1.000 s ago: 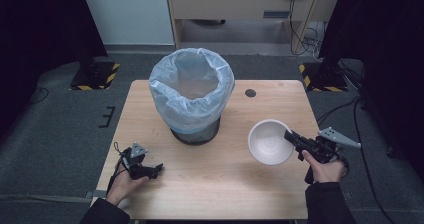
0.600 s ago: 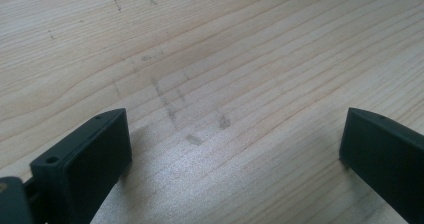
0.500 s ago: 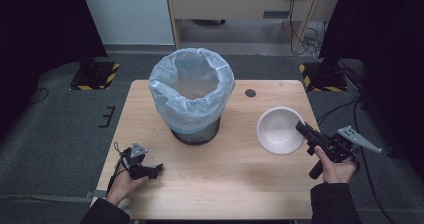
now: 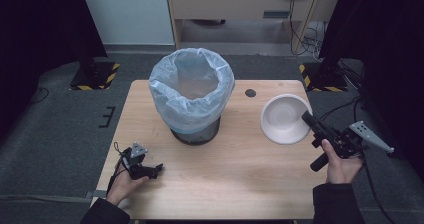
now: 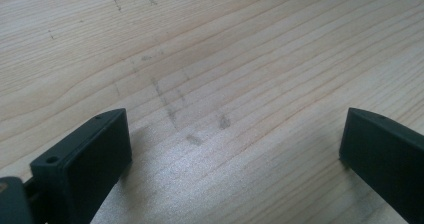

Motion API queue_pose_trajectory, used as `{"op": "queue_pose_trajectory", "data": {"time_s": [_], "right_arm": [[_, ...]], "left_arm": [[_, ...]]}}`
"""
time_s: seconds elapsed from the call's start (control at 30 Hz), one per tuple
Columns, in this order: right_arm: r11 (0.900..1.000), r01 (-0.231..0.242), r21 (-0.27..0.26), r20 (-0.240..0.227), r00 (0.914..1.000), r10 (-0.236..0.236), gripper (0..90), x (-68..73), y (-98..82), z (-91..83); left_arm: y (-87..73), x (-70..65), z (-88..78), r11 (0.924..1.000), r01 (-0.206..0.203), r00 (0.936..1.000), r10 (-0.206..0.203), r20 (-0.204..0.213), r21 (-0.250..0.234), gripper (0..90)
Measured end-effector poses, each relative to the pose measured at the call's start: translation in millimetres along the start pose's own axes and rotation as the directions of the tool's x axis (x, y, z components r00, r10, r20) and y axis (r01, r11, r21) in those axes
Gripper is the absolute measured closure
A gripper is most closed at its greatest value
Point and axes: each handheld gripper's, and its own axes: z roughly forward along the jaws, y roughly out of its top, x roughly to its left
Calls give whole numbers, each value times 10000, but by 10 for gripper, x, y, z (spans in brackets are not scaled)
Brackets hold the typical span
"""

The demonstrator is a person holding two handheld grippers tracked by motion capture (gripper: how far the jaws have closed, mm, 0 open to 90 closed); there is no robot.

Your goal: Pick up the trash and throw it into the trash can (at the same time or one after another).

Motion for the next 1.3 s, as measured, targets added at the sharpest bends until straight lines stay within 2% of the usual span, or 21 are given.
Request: {"op": "queue_pose_trajectory", "data": {"time_s": [0.27, 0.53, 1.03, 1.3], "right_arm": [[9955, -39, -946, -122, 9999, 28, 838, 99, 193, 107], [9913, 13, -1318, -159, 9999, -34, 839, 200, 362, 304], [9878, 132, -1551, -355, 9992, -189, 838, 404, 477, 607], [9867, 392, -1580, -460, 9978, -470, 839, 543, 572, 766]], "left_arm": [[0, 0, 0, 10000, 3, 10000, -3, 1, -1, 0], [0, 0, 0, 10000, 2, 10000, -2, 1, -1, 0], [0, 0, 0, 10000, 1, 10000, -1, 1, -1, 0], [0, 0, 0, 10000, 3, 10000, -3, 2, -2, 0]]}}
